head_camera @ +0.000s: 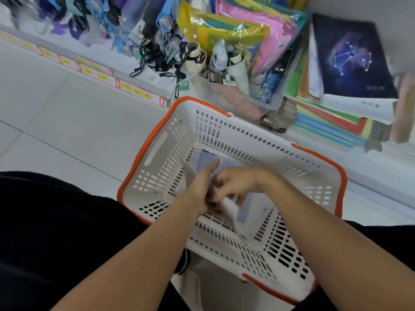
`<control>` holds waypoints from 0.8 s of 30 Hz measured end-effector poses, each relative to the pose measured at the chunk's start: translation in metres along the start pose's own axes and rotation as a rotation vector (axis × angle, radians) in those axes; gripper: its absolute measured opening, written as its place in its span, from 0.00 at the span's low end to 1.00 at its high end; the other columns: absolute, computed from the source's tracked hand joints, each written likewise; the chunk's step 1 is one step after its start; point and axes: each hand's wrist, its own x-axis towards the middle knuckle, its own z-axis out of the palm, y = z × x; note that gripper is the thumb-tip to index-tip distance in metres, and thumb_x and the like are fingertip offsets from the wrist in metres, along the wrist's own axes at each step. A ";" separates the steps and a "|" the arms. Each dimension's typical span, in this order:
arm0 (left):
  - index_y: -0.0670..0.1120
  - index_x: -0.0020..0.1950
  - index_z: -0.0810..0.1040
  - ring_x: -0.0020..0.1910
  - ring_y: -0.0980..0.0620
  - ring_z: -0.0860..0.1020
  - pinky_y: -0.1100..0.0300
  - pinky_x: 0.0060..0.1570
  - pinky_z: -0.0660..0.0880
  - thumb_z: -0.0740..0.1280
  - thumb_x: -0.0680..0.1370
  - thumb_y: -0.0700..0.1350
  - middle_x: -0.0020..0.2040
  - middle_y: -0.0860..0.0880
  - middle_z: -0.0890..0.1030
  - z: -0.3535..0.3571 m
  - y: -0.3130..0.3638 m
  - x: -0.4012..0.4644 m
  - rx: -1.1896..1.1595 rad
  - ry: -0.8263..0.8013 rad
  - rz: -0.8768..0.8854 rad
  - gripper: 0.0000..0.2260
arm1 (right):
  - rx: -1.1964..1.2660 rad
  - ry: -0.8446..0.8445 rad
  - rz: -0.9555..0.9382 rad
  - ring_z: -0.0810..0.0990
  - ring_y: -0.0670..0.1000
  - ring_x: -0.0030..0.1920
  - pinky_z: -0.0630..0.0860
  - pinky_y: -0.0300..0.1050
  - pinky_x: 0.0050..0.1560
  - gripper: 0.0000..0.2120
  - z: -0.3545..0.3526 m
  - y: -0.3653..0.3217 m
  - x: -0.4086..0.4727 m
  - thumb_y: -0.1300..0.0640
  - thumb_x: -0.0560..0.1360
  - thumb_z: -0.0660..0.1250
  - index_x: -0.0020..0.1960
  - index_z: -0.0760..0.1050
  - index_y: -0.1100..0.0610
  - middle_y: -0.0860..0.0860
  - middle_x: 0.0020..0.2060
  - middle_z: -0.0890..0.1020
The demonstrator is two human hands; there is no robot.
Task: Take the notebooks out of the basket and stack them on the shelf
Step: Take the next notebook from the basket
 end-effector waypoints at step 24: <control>0.40 0.61 0.75 0.33 0.49 0.72 0.61 0.31 0.70 0.58 0.81 0.37 0.39 0.48 0.74 -0.034 -0.005 -0.026 0.332 0.721 0.385 0.11 | 0.927 0.748 0.297 0.81 0.59 0.52 0.80 0.56 0.53 0.21 0.006 0.117 0.066 0.56 0.74 0.74 0.63 0.75 0.62 0.57 0.56 0.81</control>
